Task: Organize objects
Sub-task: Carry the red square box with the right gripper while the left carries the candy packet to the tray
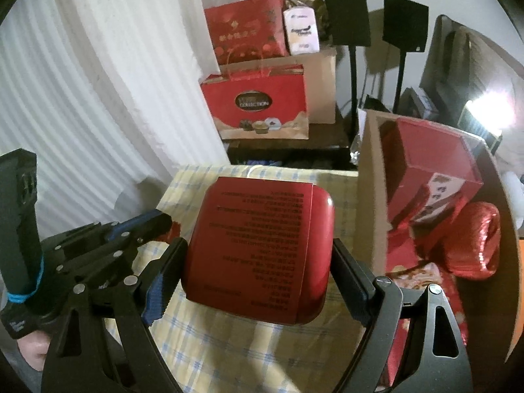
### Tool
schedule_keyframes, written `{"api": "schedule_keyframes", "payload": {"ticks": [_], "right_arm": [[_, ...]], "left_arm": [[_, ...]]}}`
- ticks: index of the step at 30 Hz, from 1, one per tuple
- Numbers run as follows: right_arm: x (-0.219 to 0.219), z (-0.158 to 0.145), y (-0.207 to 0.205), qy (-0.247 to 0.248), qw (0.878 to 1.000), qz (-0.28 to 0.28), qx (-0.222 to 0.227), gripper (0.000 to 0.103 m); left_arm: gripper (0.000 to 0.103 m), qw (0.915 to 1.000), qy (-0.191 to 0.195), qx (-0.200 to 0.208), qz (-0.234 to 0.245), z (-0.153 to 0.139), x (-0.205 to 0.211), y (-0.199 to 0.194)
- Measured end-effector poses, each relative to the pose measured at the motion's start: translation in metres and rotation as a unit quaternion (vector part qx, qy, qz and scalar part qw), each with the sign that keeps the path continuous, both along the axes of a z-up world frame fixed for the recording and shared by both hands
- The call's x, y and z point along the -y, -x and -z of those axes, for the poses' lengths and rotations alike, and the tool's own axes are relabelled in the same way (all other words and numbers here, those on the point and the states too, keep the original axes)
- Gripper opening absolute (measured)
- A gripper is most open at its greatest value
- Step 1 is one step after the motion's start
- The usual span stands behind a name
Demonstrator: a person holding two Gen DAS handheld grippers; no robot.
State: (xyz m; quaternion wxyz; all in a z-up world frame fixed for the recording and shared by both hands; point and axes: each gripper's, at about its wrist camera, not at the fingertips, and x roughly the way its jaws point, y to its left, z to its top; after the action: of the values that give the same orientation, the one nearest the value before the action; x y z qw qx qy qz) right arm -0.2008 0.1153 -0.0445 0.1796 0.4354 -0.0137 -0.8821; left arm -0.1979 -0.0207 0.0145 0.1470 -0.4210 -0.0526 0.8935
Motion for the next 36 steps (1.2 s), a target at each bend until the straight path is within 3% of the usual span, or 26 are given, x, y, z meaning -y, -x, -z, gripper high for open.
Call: {"api": "schedule_keyframes", "payload": {"ticks": [17,36], "right_arm": [[-0.053,-0.029,-0.018,-0.007,0.999,0.034,-0.016,0.087],[-0.142,-0.025,-0.035,-0.021,0.996,0.090,-0.005,0.087]], "left_arm": [[0.006,0.9982,-0.021,-0.025,0.049,-0.034,-0.057,-0.023],[0.006,0.9934,-0.027,-0.030,0.107,-0.044,-0.142,-0.040]]}}
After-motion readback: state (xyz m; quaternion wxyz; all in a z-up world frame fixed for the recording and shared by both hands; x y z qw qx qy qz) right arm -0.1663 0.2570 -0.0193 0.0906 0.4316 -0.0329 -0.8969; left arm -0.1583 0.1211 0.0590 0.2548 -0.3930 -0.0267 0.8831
